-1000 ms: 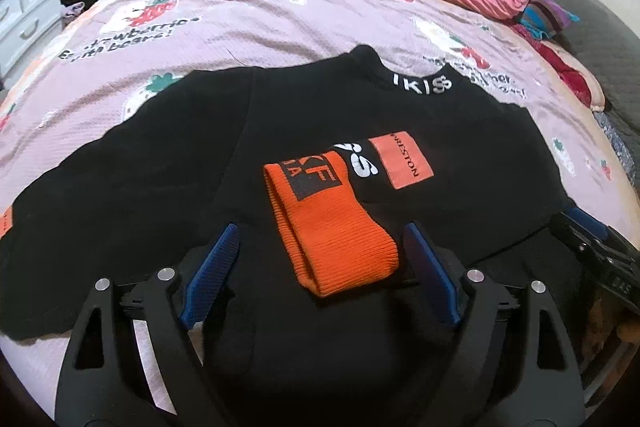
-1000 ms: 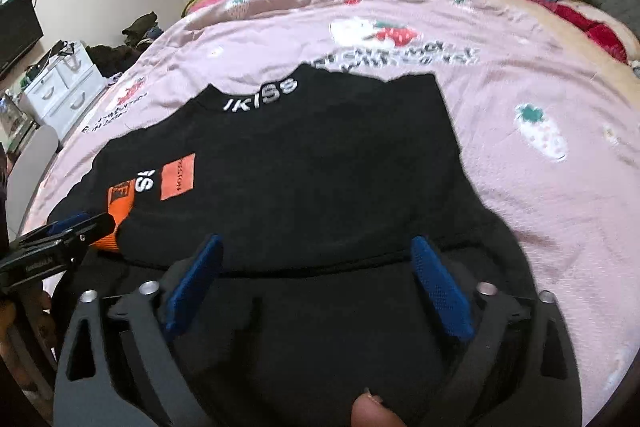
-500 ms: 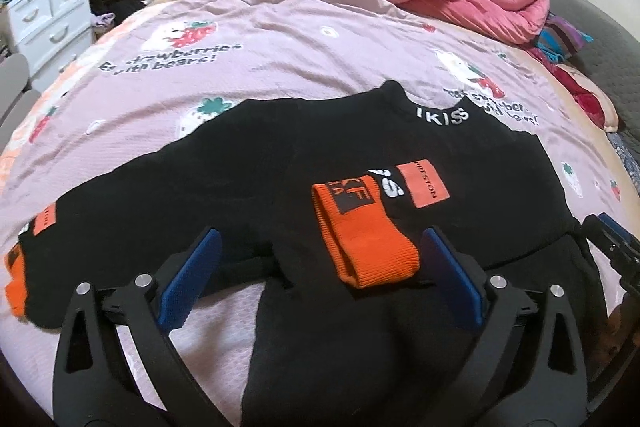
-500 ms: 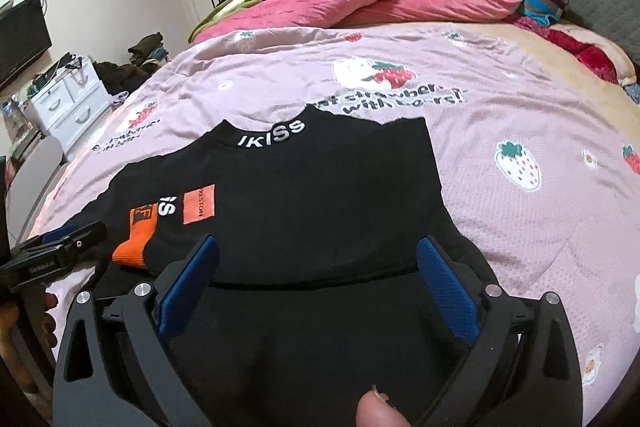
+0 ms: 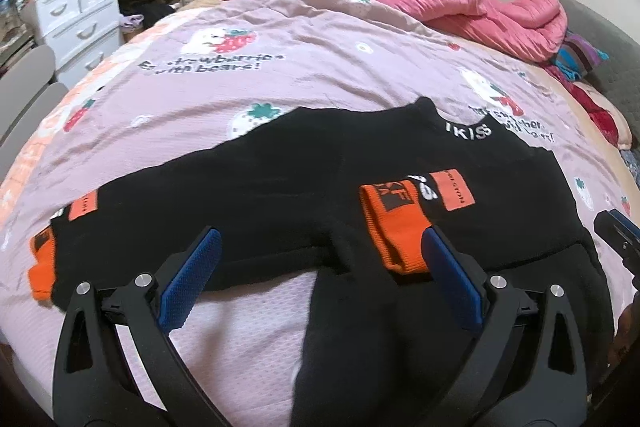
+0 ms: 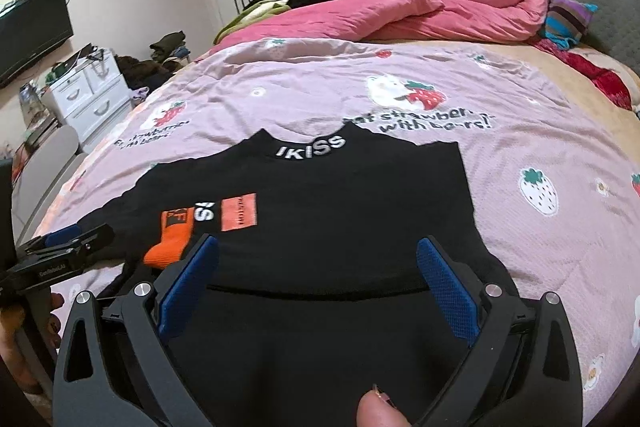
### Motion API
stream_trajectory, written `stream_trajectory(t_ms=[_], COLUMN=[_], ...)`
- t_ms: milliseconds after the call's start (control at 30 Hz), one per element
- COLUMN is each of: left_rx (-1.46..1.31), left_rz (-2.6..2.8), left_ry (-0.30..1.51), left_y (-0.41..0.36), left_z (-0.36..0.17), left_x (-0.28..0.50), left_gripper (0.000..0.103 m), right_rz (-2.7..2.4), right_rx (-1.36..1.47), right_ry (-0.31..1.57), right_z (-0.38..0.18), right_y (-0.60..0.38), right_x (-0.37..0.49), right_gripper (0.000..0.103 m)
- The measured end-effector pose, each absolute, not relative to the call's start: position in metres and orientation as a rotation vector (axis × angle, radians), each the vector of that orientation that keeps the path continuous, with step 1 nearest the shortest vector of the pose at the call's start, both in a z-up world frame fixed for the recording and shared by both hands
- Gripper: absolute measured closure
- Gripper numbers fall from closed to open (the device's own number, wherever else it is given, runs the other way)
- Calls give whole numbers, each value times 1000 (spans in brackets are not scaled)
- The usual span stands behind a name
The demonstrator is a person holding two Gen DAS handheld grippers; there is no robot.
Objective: Fold small clothes
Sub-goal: 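Move the left gripper to the other sleeve's orange cuff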
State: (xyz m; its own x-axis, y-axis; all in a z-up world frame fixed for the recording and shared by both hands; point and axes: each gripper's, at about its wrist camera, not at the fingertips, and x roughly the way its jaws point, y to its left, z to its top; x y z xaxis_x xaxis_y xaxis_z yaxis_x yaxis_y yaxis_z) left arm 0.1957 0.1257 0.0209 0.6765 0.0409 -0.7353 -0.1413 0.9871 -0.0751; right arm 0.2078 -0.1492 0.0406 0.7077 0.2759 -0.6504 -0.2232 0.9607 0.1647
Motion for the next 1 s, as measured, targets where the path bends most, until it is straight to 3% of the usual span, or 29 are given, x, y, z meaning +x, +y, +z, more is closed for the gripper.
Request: stream_trajectory(t_ms=[1000], left_rx=[-215], left_rz=[403], left_ry=[752], left_y=[224], left_z=[30], left_x=[139], left_gripper=[9], right_rz=[443], right_rx=[-74], right_ry=[695], right_z=[58], right_y=[-42], right_x=[191], right_gripper=[4])
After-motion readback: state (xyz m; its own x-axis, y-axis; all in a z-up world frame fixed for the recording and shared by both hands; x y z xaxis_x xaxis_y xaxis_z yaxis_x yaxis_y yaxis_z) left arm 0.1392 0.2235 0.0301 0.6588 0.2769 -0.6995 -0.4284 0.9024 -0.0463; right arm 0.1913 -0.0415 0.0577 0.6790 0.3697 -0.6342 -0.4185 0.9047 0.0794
